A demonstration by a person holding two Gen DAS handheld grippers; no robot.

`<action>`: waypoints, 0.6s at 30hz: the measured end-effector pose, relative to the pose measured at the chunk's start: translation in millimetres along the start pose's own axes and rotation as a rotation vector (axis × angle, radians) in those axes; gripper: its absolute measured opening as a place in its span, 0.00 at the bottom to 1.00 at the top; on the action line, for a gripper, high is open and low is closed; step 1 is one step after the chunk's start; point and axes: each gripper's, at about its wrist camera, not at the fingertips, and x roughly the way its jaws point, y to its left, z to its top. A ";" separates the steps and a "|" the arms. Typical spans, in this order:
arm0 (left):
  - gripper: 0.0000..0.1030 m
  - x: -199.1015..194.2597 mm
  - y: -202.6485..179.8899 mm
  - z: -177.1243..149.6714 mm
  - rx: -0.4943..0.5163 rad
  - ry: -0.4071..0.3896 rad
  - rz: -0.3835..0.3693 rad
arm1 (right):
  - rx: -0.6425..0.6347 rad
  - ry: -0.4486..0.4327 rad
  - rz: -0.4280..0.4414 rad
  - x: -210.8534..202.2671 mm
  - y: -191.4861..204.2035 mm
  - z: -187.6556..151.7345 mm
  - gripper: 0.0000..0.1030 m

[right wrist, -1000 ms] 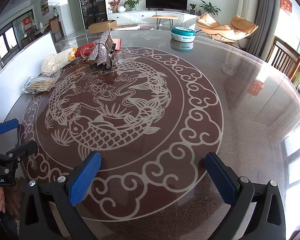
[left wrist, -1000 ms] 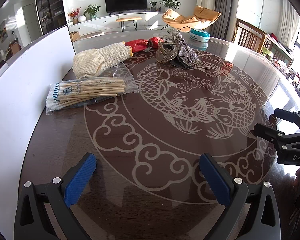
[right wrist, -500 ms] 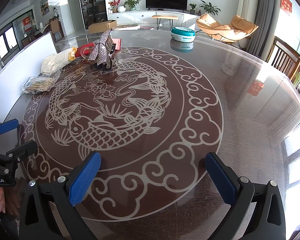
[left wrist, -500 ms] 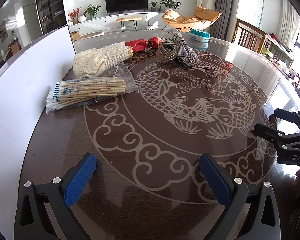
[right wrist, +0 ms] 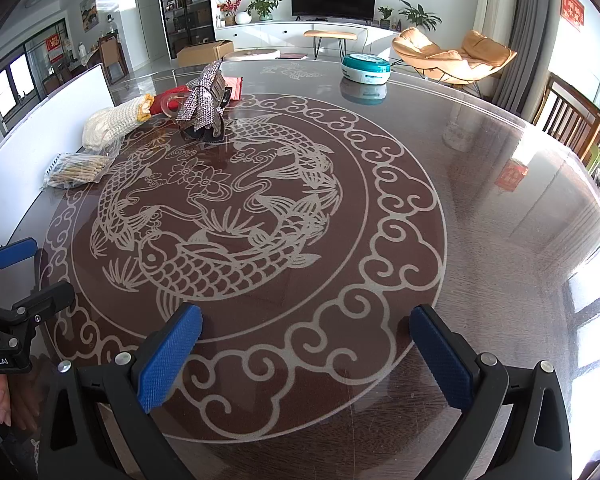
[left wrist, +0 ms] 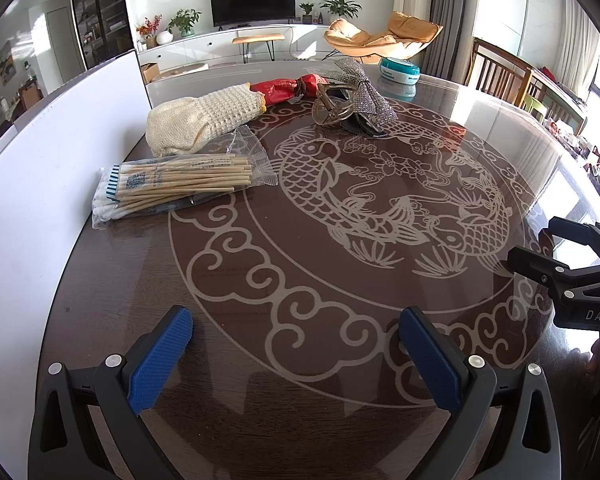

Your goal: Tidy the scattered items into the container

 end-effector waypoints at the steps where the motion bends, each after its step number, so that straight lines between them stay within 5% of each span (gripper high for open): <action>1: 1.00 0.0 0.0 0.0 0.000 0.000 0.000 | 0.000 0.000 0.000 0.0 0.1 0.0 1.00; 18: 1.00 -0.1 0.2 -0.3 -0.001 0.000 0.000 | 0.000 0.000 0.000 0.2 0.1 0.2 1.00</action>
